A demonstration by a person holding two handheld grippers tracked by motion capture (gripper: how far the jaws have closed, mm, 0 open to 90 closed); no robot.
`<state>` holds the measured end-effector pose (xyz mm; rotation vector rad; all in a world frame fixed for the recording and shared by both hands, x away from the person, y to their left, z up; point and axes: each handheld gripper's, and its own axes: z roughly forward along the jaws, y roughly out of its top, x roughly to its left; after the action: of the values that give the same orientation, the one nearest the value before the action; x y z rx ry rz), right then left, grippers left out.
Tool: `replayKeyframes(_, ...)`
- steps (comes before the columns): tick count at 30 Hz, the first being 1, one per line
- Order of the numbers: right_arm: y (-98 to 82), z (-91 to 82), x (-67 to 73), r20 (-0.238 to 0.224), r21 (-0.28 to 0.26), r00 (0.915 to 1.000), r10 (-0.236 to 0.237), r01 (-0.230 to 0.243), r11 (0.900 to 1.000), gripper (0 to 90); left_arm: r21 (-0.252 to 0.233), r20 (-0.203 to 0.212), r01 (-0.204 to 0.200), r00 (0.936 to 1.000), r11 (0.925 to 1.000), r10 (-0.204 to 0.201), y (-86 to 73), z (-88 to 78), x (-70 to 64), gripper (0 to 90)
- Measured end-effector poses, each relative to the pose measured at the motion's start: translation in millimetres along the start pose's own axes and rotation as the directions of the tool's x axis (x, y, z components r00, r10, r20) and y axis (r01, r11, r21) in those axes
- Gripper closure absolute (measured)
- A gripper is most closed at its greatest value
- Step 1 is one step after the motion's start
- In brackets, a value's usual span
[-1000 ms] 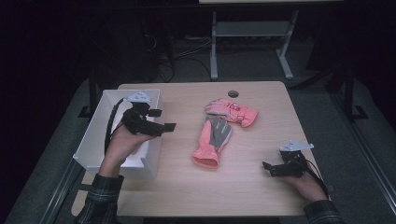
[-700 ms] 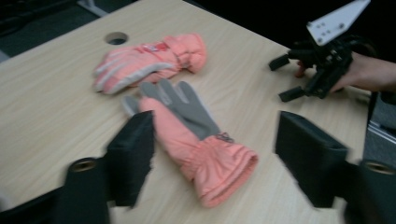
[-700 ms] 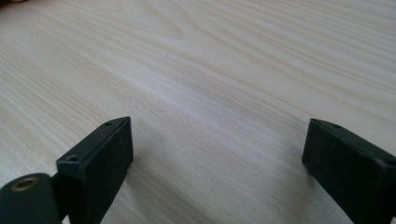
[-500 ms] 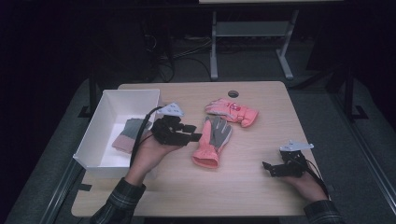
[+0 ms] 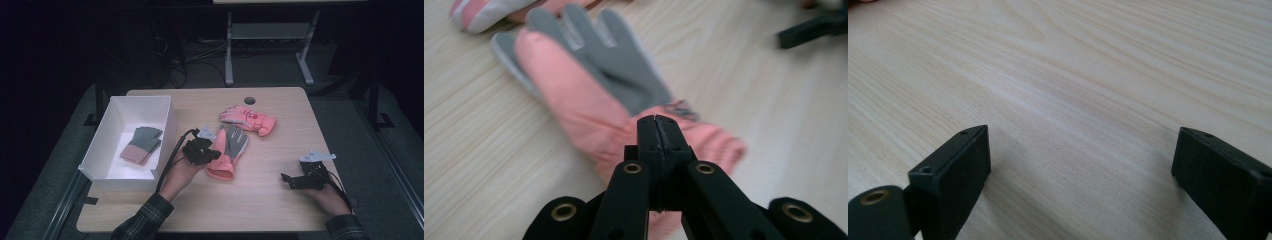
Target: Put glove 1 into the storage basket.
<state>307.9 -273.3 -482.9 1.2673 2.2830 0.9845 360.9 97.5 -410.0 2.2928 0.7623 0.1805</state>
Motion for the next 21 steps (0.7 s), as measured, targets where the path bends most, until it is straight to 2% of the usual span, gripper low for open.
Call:
replayKeyframes(3, 0.0, 0.0, -0.1, 0.000, -0.001, 1.0000, -0.001, 0.001, 1.000, 8.1, 0.019, -0.034, 0.018, 0.9993, 0.9997, -0.018, -6.0, 7.1, 4.3, 89.7)
replayKeyframes(5, 0.0, 0.0, -0.1, 0.000, -0.001, 1.0000, -0.001, 0.001, 1.000, 8.1, 0.011, -0.059, 0.037, 0.9976, 0.9993, -0.036, -8.9, 7.9, 6.9, 89.6)
replayKeyframes(8, 0.0, 0.0, 0.0, 0.000, 0.000, 1.0000, -0.001, 0.001, 1.000, 8.1, 0.032, -0.080, 0.034, 0.9963, 0.9989, -0.032, -10.7, 9.3, 9.8, 89.7)
replayKeyframes(10, 0.0, 0.0, 0.0, 0.000, 0.000, 1.0000, 0.000, 0.000, 1.000, 8.1, 0.053, -0.063, 0.048, 0.9970, 0.9975, -0.044, -12.4, 11.9, 11.0, 89.7)
replayKeyframes(13, 0.0, 0.0, -0.1, 0.000, 0.000, 1.0000, -0.001, 0.001, 1.000, 8.1, 0.066, -0.027, 0.035, 0.9991, 0.9972, -0.033, -12.6, 15.0, 7.1, 89.7)
replayKeyframes(16, 0.0, 0.0, 0.0, 0.000, 0.000, 1.0000, 0.000, 0.000, 1.000, 8.1, 0.065, 0.025, 0.001, 0.9997, 0.9979, -0.003, -10.1, 17.9, -2.8, 89.6)
replayKeyframes(18, 0.0, 0.0, -0.1, 0.000, 0.000, 1.0000, -0.001, 0.001, 1.000, 8.1, 0.064, 0.032, -0.007, 0.9995, 0.9980, 0.005, -9.3, 19.7, -6.7, 89.7)
replayKeyframes(19, 0.0, 0.0, -0.1, 0.000, 0.000, 1.0000, -0.001, 0.001, 1.000, 8.1, 0.068, 0.058, -0.029, 0.9980, 0.9972, 0.025, -7.2, 23.8, -13.4, 89.7)
replayKeyframes(21, 0.0, 0.0, 0.0, 0.000, 0.000, 1.0000, -0.001, 0.001, 1.000, 8.1, 0.070, 0.066, -0.044, 0.9971, 0.9965, 0.040, -5.4, 28.7, -19.5, 89.6)
